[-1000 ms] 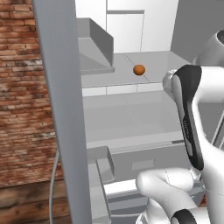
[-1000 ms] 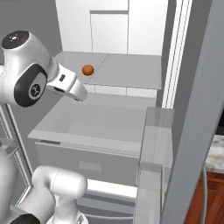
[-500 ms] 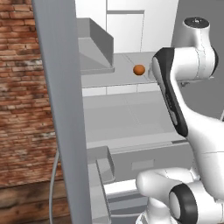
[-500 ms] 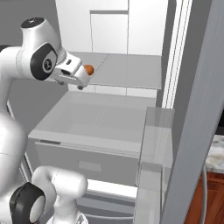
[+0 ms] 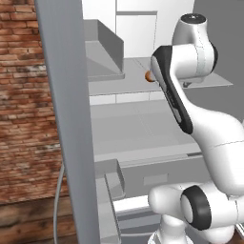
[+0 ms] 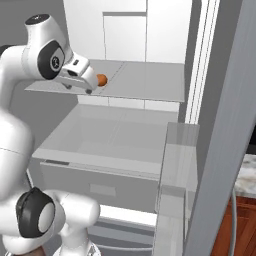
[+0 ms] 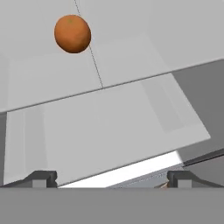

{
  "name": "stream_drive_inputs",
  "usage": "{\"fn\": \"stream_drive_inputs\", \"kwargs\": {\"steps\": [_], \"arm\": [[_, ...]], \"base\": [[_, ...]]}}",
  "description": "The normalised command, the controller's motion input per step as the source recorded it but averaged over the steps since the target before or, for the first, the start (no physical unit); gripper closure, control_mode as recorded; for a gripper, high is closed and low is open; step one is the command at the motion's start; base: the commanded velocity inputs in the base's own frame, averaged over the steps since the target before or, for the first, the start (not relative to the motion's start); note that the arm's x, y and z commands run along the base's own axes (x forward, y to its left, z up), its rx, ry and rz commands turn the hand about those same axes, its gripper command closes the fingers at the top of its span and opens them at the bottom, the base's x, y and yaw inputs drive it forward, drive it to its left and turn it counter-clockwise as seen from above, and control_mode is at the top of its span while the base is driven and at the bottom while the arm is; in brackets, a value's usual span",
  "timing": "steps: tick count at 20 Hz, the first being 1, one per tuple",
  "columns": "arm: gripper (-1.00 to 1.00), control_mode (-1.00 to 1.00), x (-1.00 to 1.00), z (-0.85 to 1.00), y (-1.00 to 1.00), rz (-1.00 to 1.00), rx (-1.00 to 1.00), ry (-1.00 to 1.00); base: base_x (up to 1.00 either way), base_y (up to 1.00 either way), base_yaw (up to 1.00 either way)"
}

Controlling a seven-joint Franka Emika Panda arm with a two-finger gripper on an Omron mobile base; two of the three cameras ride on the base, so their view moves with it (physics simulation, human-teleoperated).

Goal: Pick the tangerine and apple from the fridge and place them inside the tupperware on the counter.

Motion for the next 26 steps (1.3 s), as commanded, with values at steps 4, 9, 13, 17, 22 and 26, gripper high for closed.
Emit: {"fn": "stream_drive_inputs", "kwargs": {"steps": [4,9,13,17,22,26], "arm": [[-1.00,-1.00,0.35,0.00,0.10,0.00,0.00,0.00],[-1.00,-1.00,0.39,0.00,0.03,0.00,0.00,0.00],[-1.00,-1.00,0.39,0.00,0.00,0.00,0.00,0.00],[-1.00,-1.00,0.33,-0.02,0.00,0.00,0.00,0.00],[-1.00,-1.00,0.19,-0.08,0.02,0.00,-0.01,0.00],[-1.00,-1.00,0.12,-0.07,0.01,0.00,0.00,0.00]], "base": [[0.00,0.00,0.00],[0.00,0.00,0.00],[0.00,0.00,0.00],[0.00,0.00,0.00],[0.00,0.00,0.00],[0.00,0.00,0.00]]}}
